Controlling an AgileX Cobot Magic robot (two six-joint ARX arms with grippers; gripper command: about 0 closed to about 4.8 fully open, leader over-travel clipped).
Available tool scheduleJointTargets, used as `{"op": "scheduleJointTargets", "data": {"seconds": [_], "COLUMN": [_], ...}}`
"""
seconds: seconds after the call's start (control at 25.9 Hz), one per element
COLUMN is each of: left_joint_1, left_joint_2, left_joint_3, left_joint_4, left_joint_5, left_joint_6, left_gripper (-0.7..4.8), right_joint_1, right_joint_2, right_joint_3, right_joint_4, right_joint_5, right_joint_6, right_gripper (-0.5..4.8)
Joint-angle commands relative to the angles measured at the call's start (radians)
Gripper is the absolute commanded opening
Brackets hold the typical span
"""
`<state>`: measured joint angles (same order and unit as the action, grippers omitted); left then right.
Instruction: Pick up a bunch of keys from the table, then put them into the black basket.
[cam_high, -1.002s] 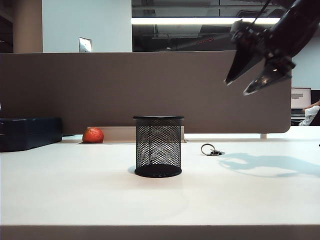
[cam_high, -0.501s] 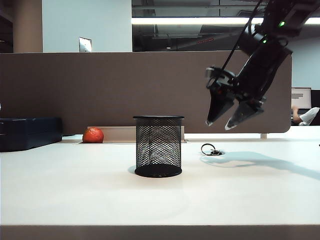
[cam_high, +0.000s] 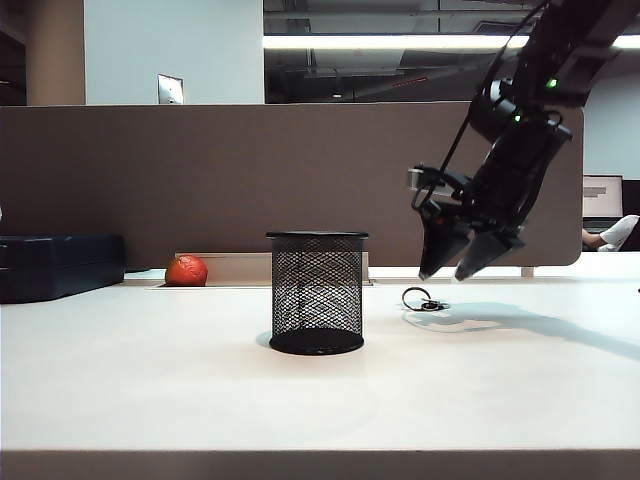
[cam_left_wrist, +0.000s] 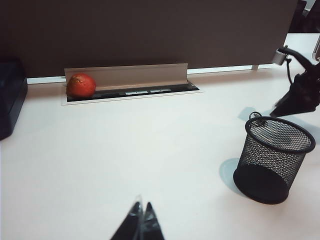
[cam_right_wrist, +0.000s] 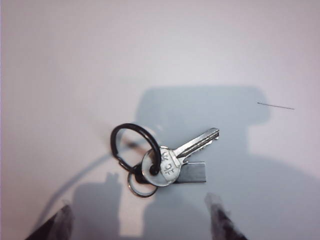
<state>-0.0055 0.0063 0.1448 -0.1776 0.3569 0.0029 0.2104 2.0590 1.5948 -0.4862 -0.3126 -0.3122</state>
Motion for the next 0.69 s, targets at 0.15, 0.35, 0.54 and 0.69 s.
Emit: {"op": "scheduleJointTargets", "data": {"seconds": [0.15, 0.35, 0.54, 0.69], "left_joint_1": [0.0, 0.0, 0.0, 0.0], "left_joint_2": [0.0, 0.0, 0.0, 0.0], "left_joint_3": [0.004, 0.004, 0.004, 0.004], "left_joint_4": [0.006, 0.006, 0.006, 0.007], "left_joint_5": [0.003, 0.003, 0.003, 0.003], "left_joint_6": [-0.003, -0.003, -0.003, -0.003], "left_gripper": [-0.06, -0.06, -0.06, -0.06], "right_joint_1": [0.031, 0.043, 0.043, 0.043], "right_joint_2": [0.008, 0.042, 0.08, 0.093], "right_joint_3": [0.006, 0.032, 0.067, 0.067], "right_joint_4": [0.074, 0.081, 0.052, 0.082], "right_joint_5": [0.034, 0.079, 0.106, 0.113], "right_joint_6": [-0.015, -0.032, -0.033, -0.037], "right_gripper": [3.55, 3.55, 3.55, 3.55]}}
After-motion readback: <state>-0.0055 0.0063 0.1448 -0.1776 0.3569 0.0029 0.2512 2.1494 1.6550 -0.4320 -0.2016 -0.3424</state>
